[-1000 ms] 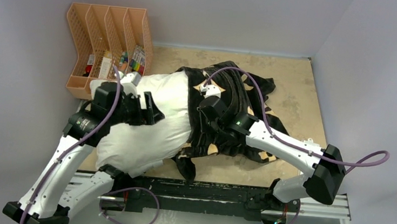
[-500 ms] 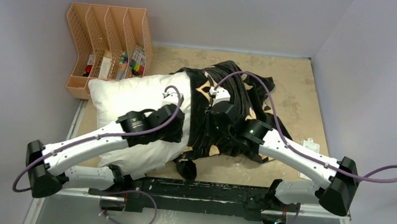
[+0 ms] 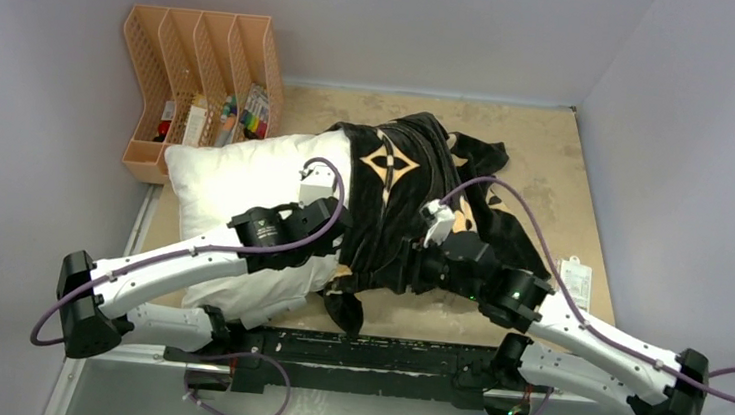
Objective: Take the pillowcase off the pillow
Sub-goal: Remove the pillow from the pillowcase.
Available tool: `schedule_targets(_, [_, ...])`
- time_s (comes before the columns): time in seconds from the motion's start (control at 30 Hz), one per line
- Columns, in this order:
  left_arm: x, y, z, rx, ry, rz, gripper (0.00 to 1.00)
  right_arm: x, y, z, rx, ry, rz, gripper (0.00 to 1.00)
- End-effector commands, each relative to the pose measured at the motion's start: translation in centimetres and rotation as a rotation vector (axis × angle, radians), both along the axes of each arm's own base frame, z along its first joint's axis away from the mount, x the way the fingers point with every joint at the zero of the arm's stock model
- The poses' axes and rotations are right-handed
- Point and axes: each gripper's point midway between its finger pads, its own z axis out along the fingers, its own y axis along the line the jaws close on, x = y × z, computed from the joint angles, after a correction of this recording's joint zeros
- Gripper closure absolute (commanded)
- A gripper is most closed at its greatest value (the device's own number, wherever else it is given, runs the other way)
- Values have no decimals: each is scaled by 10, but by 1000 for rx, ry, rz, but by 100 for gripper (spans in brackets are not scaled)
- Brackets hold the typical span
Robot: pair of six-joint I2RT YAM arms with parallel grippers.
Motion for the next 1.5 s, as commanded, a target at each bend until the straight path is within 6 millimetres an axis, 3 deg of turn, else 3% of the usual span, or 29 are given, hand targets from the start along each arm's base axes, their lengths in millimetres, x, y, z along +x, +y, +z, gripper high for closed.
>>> schedule_targets(0.0, [13,9,6,9,-74,33,100,-12,24,-7,129,109,-39,41])
schedule_targets(0.17, [10,10,5,-16,-70,34,100,-3,45,-12,158,114,-78,39])
schedule_targets(0.23, [9,13,6,-16,-75,40,100,0,53,-17,173,124,-111,33])
schedule_targets(0.37, [9,16,6,-13,-79,50,100,19,64,-23,237,106,-206,26])
schedule_targets(0.47, [8,16,5,-12,-76,50,100,31,72,-37,178,121,-255,26])
schedule_targets(0.53, [8,18,5,-13,-77,54,100,39,73,-51,101,143,-307,31])
schedule_targets(0.6, [7,22,5,-11,-83,64,100,43,73,-61,36,133,-327,49])
schedule_targets(0.67, [6,29,6,0,-90,75,100,49,59,-72,-46,109,-378,72])
schedule_targets(0.77, [4,63,4,112,-97,169,100,57,10,-85,-225,44,-512,93])
schedule_targets(0.87, [5,100,0,197,-65,252,100,60,-52,-95,-402,-47,-641,98])
schedule_targets(0.97, [9,108,4,135,-53,268,100,57,-115,-101,-543,-70,-815,100])
schedule_targets(1.1, [8,114,8,165,-41,283,100,59,-159,-89,-591,-58,-941,100])
schedule_targets(1.23, [5,117,6,181,-26,286,100,75,-199,-75,-569,-28,-1035,100])
schedule_targets(1.33, [3,119,9,169,-29,289,100,88,-200,-55,-488,-73,-987,100])
schedule_targets(1.47, [3,114,9,147,-29,261,100,99,-127,-28,-306,-191,-575,100])
